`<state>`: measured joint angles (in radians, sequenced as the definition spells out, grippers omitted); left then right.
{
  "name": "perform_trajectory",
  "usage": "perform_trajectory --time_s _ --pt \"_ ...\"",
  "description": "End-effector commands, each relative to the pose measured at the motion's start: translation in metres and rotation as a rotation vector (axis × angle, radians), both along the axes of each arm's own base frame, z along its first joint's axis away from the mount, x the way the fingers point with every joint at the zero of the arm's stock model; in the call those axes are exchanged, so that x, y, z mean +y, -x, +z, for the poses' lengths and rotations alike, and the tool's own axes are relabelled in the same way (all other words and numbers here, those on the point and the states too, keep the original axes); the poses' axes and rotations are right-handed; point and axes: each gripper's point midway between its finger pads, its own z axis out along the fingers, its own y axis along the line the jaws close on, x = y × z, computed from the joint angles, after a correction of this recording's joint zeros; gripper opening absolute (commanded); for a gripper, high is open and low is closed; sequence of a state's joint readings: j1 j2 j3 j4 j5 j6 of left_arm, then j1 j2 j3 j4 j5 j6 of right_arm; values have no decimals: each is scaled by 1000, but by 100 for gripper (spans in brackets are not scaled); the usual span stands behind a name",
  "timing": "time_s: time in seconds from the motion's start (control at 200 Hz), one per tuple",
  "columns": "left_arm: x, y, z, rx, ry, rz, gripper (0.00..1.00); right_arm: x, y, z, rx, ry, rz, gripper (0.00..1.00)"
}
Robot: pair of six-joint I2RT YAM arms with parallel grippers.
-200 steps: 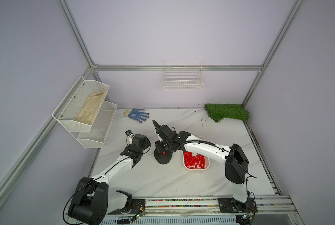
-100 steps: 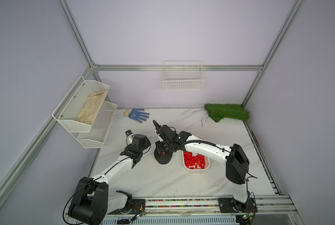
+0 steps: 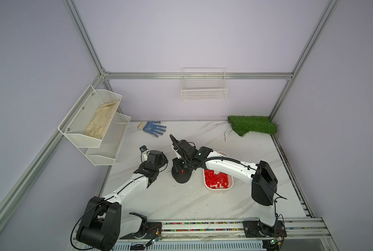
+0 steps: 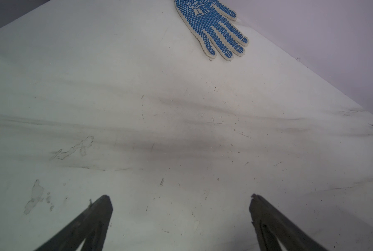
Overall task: Cover the protruding screws with screw protection sleeves
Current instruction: Attach the screw protection sleeve to the screw.
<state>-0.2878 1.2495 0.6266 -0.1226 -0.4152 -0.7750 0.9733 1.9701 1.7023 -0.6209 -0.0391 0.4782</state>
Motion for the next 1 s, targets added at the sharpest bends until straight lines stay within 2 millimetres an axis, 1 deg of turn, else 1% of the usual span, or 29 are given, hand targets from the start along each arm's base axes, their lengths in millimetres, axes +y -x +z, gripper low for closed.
perform_trajectory --time_s 0.0,0.09,0.17,0.21,0.27,0.36,0.43,0.825,0.91,0.995 --pt "3 0 0 -19 12 15 100 -1 5 15 -14 -20 -5 24" --pt "2 0 2 -25 15 13 100 -3 2 19 -29 -17 -19 29" --pt "2 0 1 -23 14 12 100 -5 0 26 -45 -25 -28 30" --pt "2 0 1 -24 14 12 100 -4 0 29 -48 -34 -26 27" --pt "2 0 1 -23 13 11 100 -2 0 28 -42 -32 -23 20" --pt "3 0 2 -24 12 12 100 -1 1 23 -29 -20 -18 13" --pt "3 0 2 -23 10 12 100 -2 1 16 -19 -9 -18 11" --pt "3 -1 3 -23 8 10 100 -7 10 -15 53 21 -29 11" --pt "2 -1 4 -25 9 7 100 -7 9 -9 40 10 -36 11" --pt "2 -3 7 -27 2 4 100 -6 2 7 -5 -17 -53 13"
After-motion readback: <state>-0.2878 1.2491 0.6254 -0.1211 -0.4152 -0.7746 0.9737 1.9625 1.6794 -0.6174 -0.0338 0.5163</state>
